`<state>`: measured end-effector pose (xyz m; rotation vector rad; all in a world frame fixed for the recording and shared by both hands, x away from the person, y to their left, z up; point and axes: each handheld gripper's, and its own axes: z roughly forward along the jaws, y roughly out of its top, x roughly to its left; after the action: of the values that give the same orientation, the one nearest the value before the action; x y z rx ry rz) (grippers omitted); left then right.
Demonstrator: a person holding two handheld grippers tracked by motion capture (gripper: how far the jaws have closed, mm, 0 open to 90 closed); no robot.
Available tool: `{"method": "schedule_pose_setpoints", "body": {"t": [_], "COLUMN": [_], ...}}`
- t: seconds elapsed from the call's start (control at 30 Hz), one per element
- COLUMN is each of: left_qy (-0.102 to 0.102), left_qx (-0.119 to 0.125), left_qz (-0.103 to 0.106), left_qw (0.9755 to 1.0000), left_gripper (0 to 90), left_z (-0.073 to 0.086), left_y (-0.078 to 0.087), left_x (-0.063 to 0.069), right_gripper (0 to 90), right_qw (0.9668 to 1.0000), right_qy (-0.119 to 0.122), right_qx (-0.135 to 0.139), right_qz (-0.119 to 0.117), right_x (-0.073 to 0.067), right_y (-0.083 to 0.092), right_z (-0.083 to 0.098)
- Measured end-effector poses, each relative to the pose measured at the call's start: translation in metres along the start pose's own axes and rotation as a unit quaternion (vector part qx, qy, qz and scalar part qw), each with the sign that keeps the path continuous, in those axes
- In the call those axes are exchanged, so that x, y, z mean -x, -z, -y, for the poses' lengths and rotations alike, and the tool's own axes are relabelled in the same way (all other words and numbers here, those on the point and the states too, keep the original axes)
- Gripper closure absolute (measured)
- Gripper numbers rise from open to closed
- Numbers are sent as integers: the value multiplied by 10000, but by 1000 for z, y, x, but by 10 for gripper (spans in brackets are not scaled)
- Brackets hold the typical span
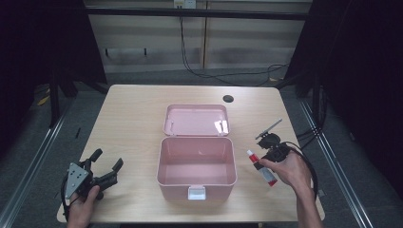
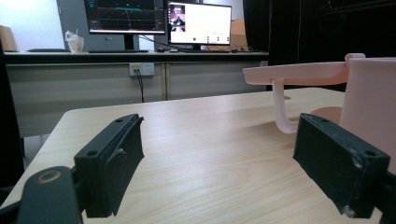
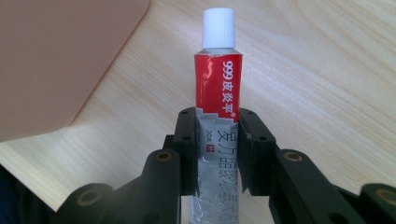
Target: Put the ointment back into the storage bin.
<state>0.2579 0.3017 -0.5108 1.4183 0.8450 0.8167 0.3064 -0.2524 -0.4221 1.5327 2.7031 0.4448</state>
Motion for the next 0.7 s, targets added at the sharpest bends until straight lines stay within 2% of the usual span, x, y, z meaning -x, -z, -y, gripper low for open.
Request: {"method": "schedule_pose_setpoints", "body": {"t": [0.3,0.7], "left_qy": [8,8], "left_qx": [8,7], "left_qz": [-6,-6], "left_qw": [10000,10000], "left_gripper": [156,156], "left_z": [0,0], "left_y": [0,0], "left_x": [0,0], "right_gripper": [713,713], "right_qw": [9996,9983], "right_qy": [47,94], "right_qx": [210,521], "right_qz": [-174,-228], "right_x": [-5,-10], "right_y": [14,36], "right_z": [1,2]}}
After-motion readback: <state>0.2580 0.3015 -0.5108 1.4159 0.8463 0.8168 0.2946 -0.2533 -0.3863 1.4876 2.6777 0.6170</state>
